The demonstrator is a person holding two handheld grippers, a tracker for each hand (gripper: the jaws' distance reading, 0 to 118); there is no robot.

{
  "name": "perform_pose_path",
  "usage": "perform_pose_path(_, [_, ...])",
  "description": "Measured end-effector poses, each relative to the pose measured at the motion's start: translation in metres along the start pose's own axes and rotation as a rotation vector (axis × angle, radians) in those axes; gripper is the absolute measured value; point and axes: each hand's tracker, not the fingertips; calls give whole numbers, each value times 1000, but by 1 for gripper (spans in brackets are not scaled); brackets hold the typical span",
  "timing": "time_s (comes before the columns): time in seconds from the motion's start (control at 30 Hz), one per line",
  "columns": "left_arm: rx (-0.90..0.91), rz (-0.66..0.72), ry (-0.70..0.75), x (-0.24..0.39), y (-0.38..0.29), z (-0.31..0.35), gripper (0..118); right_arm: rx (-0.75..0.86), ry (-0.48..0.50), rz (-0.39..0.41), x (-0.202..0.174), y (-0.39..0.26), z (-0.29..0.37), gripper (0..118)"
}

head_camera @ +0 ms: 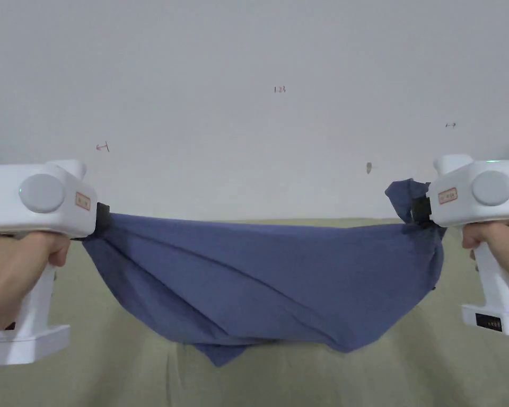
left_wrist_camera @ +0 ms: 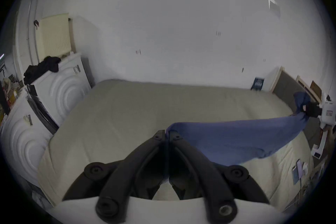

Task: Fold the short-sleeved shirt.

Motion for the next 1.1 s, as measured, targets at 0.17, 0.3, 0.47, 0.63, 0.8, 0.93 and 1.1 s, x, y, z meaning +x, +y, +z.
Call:
perform_pose_path(0.17, [-105,7,-22,0,-65,-32,2,-96,-8,-10,1,-70,-30,10])
perform_pose_path(0.3, [-148,26,-59,-6,-114,-18,2,-150,-1,-8,7,-121,-6,10])
perform_pose_path(0.47, [-177,-14,-74,-11,-181,34,2,-146,40,-31,11,-184,61,10])
perform_pose_path(0.63, [-227,-35,-97,-22,-252,89,2,-169,42,-8,8,-254,122,10])
perform_pose_path(0.8, [-296,-7,-115,-38,-314,120,2,-197,51,-63,7,-324,174,10])
perform_pose_path(0.93, [-330,23,-130,-49,-352,137,2,-226,50,-136,8,-366,205,10])
perform_pose_path(1.1, [-345,28,-140,-51,-371,140,2,-266,41,-214,16,-388,208,13])
